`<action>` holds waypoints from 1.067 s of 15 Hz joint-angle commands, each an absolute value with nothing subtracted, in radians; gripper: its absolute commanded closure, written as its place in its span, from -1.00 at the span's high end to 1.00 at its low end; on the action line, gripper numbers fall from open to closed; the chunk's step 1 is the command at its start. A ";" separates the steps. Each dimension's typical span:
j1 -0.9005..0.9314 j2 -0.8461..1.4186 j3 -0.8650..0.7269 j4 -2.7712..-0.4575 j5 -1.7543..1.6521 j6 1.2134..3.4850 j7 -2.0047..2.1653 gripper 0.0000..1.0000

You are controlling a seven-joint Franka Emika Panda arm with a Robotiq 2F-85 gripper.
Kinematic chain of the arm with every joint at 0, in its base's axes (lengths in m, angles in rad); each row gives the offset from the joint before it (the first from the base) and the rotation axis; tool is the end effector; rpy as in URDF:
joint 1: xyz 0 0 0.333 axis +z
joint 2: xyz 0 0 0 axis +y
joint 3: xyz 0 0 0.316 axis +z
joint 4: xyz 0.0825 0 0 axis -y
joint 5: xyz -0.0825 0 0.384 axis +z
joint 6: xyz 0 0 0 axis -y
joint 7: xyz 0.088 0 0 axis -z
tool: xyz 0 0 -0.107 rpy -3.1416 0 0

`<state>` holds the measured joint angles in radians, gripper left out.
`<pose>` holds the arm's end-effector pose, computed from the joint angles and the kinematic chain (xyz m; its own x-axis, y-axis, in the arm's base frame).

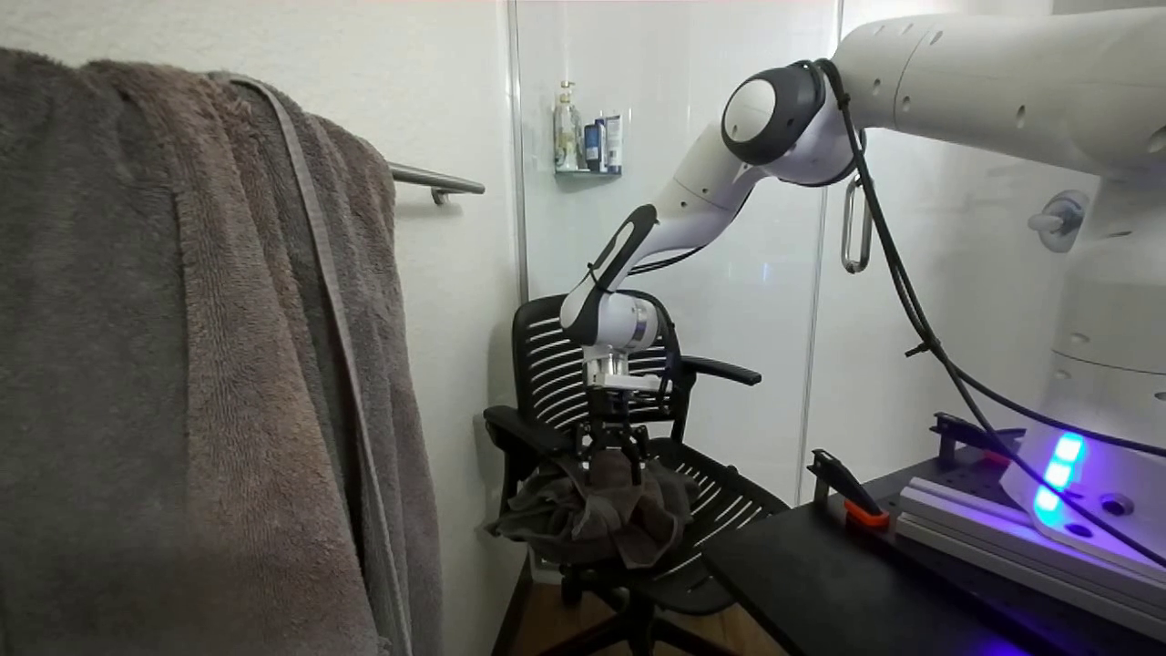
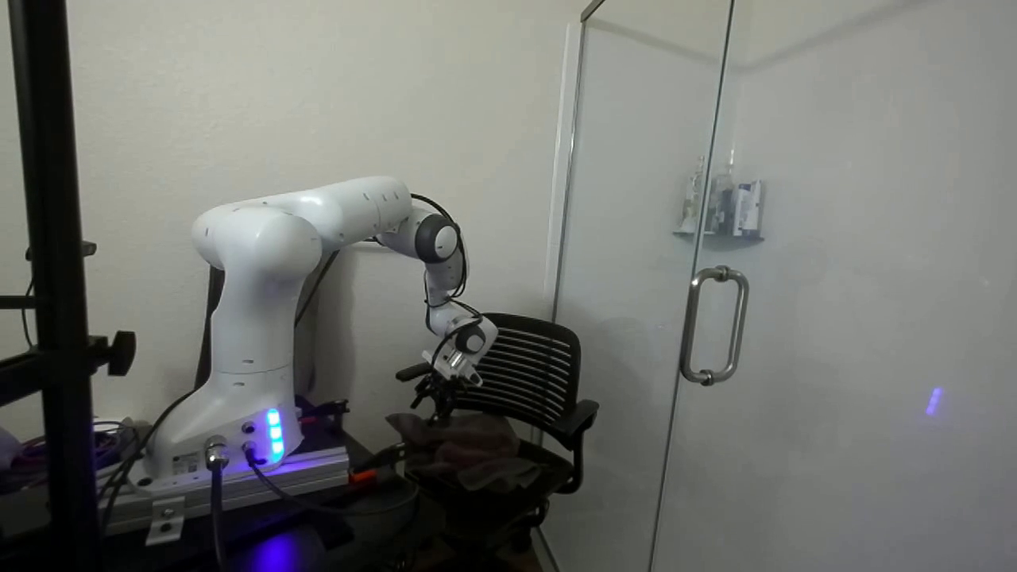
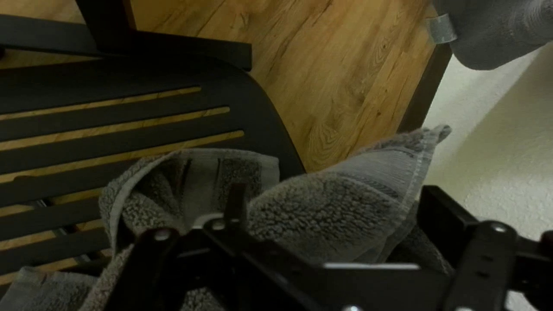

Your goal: Hang the brown towel on the backrest of the black chair, remove the grey towel from the rail and put it on the seat of the black chair

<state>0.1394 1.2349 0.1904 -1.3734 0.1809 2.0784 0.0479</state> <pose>0.5879 0.2022 -0.0543 0.8415 0.1307 -0.5243 0.0001 -0.9703 -0.2418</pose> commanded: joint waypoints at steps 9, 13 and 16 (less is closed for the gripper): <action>0.175 1.293 0.161 -1.328 0.172 2.178 0.072 1.00; 0.180 1.298 0.167 -1.320 0.178 2.217 0.088 1.00; 0.187 1.298 0.167 -1.319 0.177 2.226 0.091 1.00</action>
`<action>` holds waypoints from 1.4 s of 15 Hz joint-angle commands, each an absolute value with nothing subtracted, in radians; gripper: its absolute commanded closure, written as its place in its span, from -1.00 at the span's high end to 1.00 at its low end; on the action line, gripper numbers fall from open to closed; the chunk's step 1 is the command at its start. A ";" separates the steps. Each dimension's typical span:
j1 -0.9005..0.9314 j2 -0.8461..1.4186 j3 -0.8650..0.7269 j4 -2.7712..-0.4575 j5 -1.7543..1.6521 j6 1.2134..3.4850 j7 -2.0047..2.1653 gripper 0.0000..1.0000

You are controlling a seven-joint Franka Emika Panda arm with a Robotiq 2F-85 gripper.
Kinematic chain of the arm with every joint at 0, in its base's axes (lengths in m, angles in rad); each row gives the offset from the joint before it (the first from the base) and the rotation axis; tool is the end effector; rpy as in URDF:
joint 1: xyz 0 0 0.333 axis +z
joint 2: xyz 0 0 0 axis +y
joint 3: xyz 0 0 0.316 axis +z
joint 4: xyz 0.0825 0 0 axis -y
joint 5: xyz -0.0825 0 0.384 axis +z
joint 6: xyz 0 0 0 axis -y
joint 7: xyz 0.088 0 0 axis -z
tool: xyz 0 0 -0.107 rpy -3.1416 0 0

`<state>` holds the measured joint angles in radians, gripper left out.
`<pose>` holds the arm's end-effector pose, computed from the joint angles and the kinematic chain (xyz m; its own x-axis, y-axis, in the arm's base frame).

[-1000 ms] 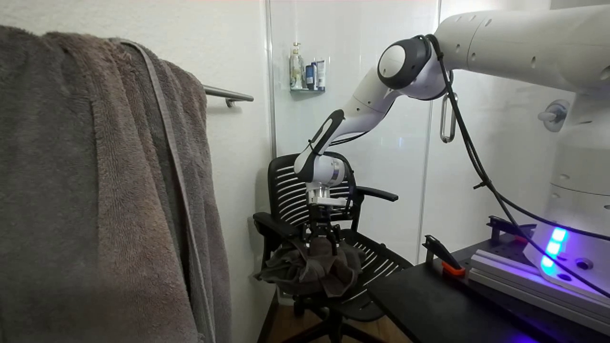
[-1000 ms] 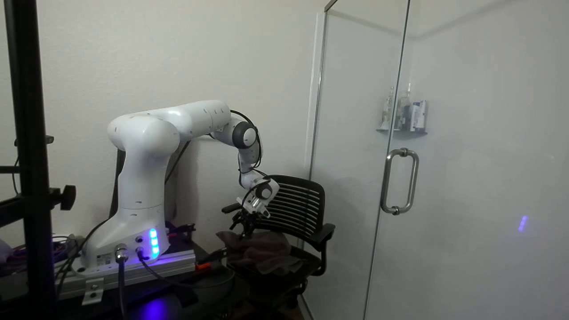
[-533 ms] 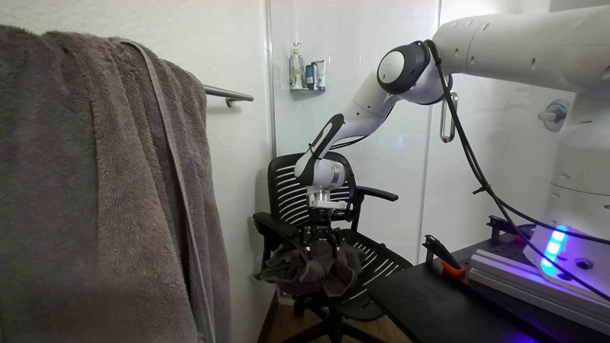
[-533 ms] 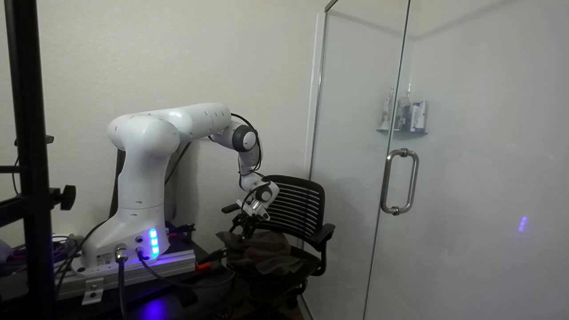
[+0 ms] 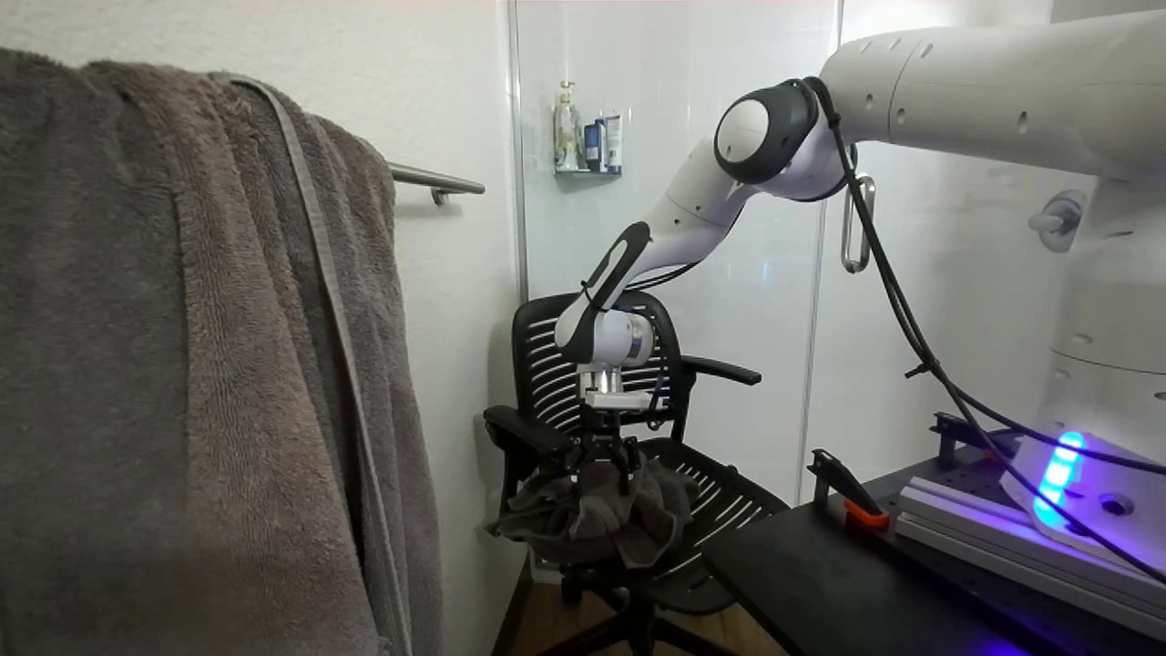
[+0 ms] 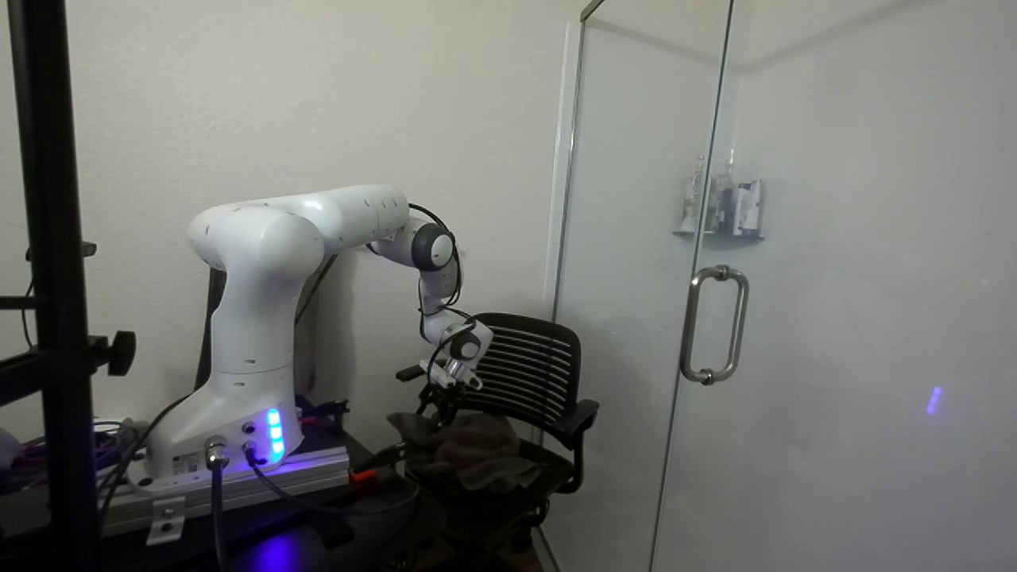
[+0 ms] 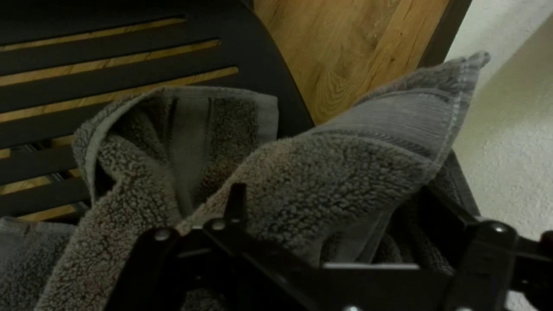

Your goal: Hang the brown towel on the backrest of the black chair, remove the grey towel from the rail and put it on the seat of the black chair

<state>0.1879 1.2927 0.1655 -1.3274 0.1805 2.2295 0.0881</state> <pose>0.5983 0.2155 -0.0752 0.9063 0.0801 -0.4149 -0.0092 -0.9779 -0.2090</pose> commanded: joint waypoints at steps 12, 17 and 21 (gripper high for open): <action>0.174 1.287 0.168 -1.336 0.182 2.229 0.088 -0.94; 0.193 1.174 0.150 -1.461 0.158 2.334 0.072 -0.98; 0.292 0.994 0.089 -1.629 0.050 2.481 0.155 -0.98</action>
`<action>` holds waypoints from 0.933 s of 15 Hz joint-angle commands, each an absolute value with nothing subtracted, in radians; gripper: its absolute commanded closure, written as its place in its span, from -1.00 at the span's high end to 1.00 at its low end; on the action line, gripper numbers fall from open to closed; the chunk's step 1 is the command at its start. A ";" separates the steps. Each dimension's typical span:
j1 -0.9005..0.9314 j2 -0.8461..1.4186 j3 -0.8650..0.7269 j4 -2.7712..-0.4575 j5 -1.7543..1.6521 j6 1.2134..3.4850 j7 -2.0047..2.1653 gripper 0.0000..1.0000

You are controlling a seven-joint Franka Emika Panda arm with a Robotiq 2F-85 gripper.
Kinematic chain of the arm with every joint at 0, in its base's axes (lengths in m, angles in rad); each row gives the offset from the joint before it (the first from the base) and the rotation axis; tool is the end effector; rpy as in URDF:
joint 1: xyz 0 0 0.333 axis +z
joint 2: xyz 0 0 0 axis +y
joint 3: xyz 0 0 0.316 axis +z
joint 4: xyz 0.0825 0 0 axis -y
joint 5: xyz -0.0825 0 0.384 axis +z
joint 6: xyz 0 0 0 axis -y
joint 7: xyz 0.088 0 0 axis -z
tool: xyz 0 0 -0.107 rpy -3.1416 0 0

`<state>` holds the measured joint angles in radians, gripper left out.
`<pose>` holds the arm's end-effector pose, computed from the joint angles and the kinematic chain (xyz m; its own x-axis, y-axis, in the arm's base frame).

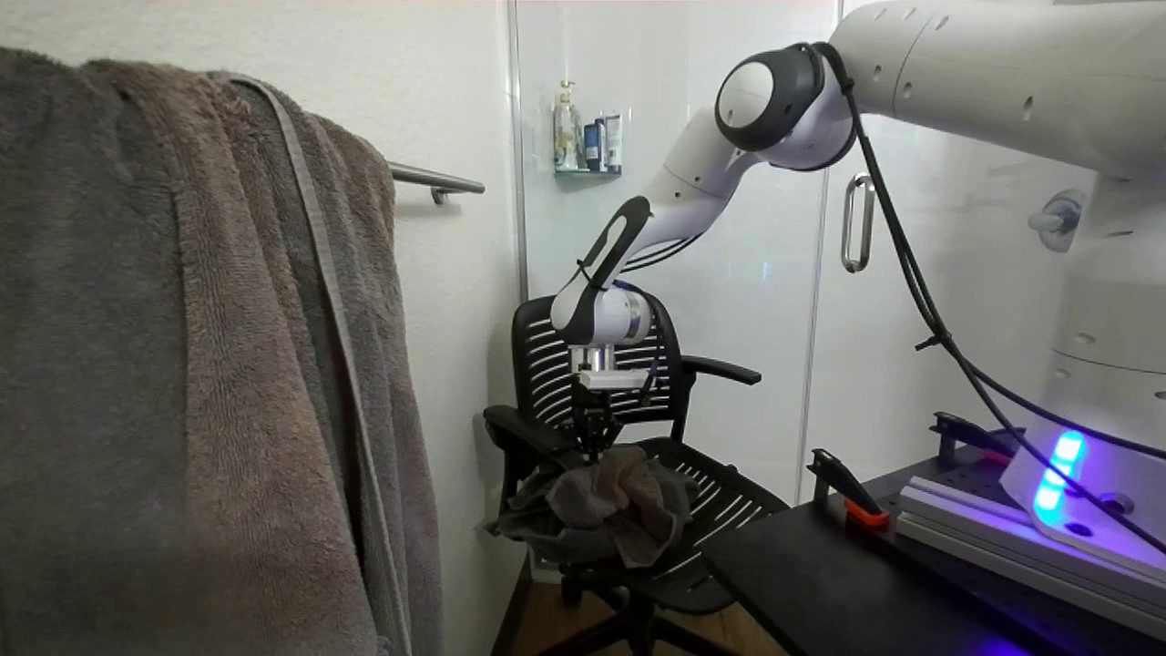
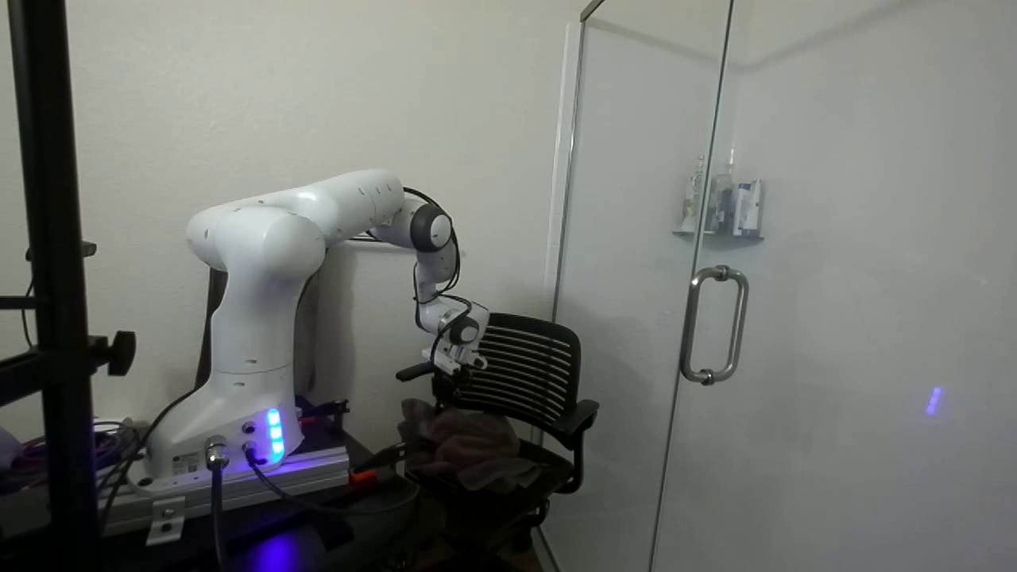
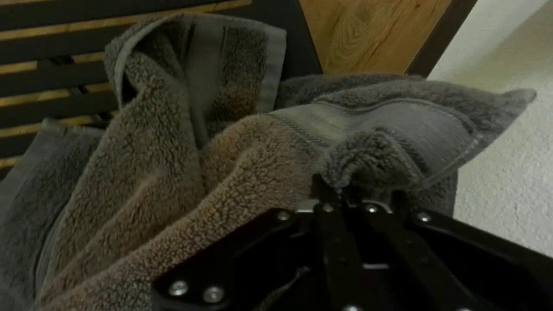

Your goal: Hang the brown towel on the backrest of the black chair, remove the grey towel from the rail and put it on the seat of the black chair

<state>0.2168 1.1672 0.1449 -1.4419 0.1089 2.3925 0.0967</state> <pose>0.6158 0.2239 -0.0253 0.9635 0.1205 -0.2391 0.0821 -0.9829 -0.1647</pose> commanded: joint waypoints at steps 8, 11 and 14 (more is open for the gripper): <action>0.614 0.598 -0.127 -1.951 -0.314 2.595 0.477 -0.98; 0.744 0.445 -0.242 -2.065 -0.530 2.611 0.697 -0.98; 0.895 0.288 -0.388 -2.176 -0.792 2.603 0.958 -0.98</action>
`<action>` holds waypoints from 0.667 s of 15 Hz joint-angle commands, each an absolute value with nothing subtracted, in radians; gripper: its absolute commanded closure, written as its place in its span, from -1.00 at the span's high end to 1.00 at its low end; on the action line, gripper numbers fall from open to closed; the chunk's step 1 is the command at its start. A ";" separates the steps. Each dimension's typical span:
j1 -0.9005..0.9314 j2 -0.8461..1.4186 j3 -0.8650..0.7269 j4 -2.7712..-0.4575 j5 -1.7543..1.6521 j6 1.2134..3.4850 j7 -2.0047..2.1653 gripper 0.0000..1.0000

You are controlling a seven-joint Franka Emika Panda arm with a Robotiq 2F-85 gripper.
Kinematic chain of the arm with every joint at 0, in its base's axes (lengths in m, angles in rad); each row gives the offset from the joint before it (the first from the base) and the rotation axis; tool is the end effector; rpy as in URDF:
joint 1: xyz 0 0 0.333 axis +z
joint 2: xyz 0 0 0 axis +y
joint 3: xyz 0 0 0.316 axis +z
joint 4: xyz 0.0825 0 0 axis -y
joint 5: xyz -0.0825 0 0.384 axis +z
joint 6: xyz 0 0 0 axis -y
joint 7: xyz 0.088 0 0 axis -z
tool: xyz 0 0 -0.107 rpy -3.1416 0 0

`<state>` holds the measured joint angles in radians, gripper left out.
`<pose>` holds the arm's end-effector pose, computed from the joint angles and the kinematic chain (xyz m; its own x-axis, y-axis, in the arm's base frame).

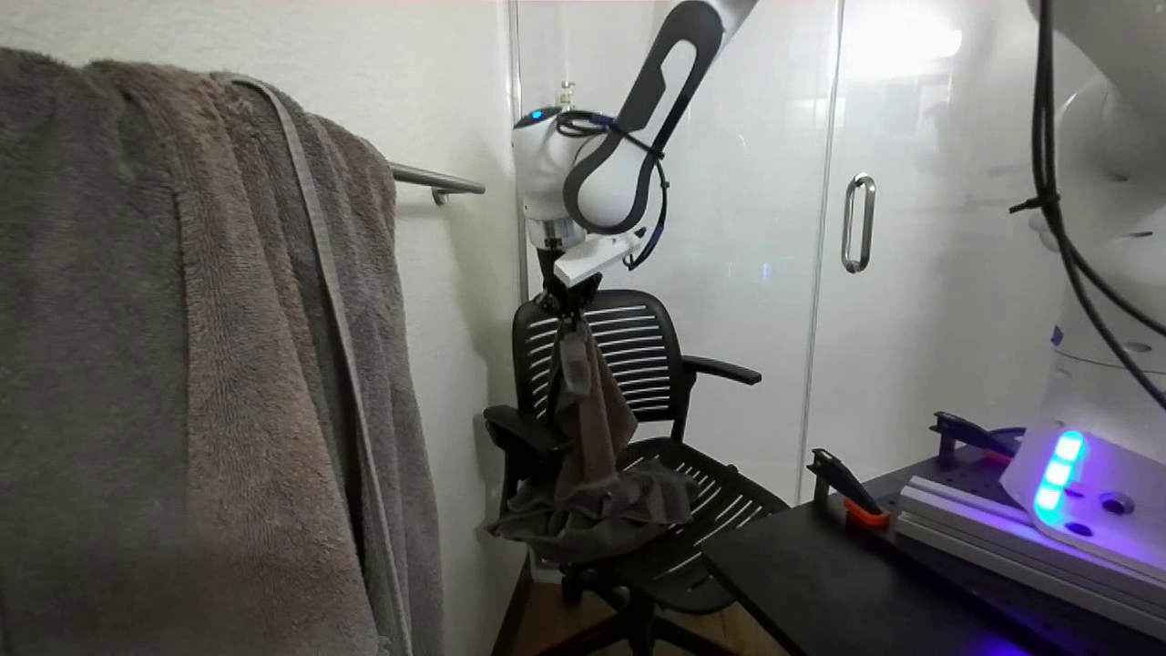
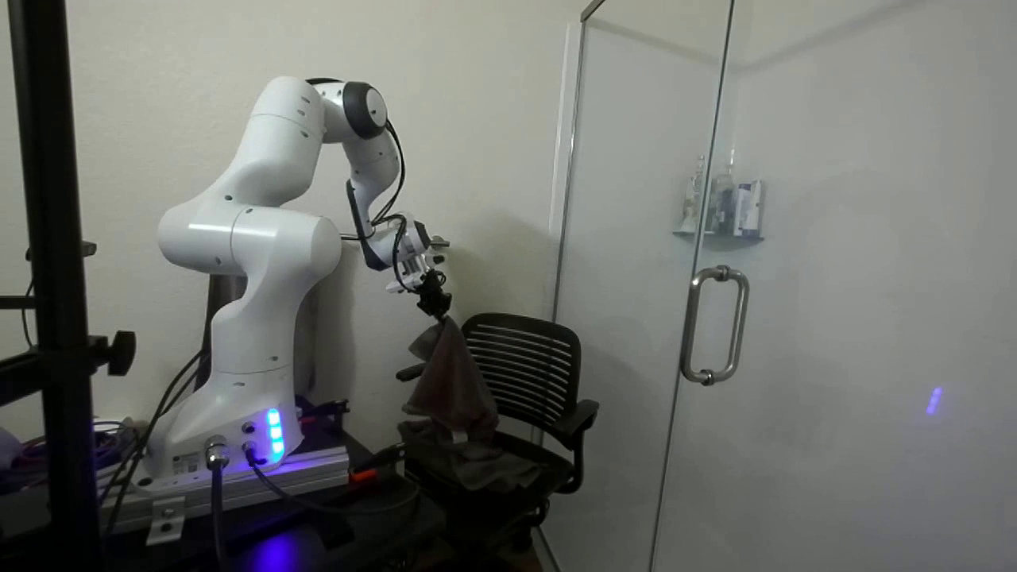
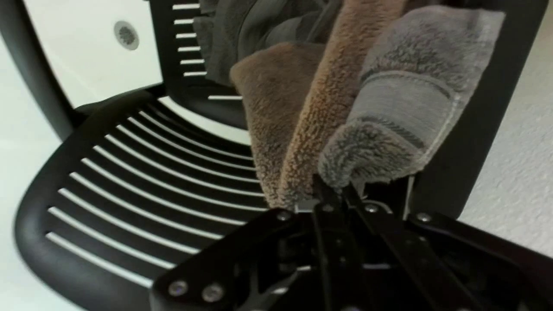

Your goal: Hang the brown towel on the backrest of the black chair, remove the grey towel from the rail and put it on the seat of the black chair

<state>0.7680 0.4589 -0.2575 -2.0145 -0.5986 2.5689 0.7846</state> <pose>0.5284 0.3119 0.2373 0.9126 0.2894 0.2887 0.1841 -0.9216 0.3417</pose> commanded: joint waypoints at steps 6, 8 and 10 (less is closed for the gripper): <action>0.809 0.219 -0.288 -2.244 -1.048 2.682 1.085 -0.90; 0.809 0.218 -0.288 -2.258 -1.052 2.691 1.085 -0.98; 0.940 0.201 -0.432 -2.223 -1.146 2.670 1.208 -0.98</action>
<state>0.9097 0.2320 -0.3871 -2.2608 -1.0167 2.7077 1.0708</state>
